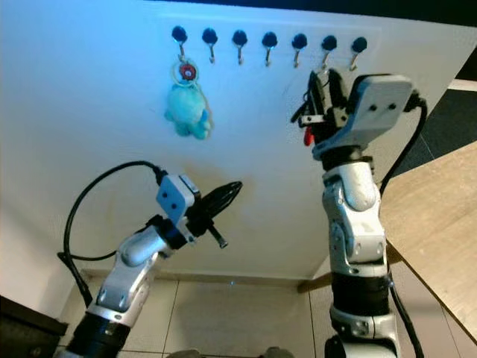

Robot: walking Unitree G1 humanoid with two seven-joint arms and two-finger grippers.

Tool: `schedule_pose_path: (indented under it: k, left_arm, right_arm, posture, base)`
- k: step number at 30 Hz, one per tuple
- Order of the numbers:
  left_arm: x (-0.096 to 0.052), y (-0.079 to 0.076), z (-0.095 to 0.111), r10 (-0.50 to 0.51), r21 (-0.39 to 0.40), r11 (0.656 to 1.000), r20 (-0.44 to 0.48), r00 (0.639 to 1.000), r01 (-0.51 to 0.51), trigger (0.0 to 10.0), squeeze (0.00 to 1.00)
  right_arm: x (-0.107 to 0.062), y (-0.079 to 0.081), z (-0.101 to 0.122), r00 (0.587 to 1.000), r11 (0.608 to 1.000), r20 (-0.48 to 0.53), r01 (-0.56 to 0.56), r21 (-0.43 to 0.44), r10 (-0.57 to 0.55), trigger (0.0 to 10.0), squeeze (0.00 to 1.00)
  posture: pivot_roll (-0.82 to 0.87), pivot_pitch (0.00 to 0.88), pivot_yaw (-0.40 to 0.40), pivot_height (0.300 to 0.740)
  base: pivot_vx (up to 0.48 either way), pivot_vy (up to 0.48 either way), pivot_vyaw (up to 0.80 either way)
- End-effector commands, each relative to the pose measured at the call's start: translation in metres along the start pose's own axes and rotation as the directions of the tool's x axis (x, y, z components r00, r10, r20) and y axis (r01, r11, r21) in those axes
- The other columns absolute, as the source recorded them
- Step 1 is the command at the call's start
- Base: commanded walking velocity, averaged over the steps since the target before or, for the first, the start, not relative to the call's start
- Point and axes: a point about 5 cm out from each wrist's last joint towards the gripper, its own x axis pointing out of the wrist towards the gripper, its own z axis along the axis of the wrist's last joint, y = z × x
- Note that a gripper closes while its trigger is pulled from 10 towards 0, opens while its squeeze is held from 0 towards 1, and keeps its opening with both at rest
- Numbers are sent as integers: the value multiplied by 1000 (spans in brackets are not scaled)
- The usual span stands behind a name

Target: Hang keys on a hook

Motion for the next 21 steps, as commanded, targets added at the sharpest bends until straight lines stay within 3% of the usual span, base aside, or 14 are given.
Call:
schedule_pose_path:
  k: [1, 10, 21]
  left_arm:
    - [5, -1, 5, 14, -22, 1000, 27, 1000, -13, 10000, 0]
    - [14, -5, 19, 5, -26, 1000, 69, 998, -3, 10000, 0]
    - [22, -7, 34, 0, -16, 1000, 118, 993, 2, 10000, 0]
  right_arm:
    - [3, -2, -2, 1000, 1000, -18, 11, -8, -11, 10000, 0]
    - [17, 1, 1, 1000, 1000, -20, 7, -17, -7, 10000, 0]
    - [31, 16, 4, 998, 998, -17, -60, 30, 60, 10000, 0]
  posture:
    - [32, 84, -33, 740]
    - [30, 82, -36, 740]
    - [30, 82, -42, 740]
  base:
    - [0, 0, 0]
    - [0, 0, 0]
    - [0, 0, 0]
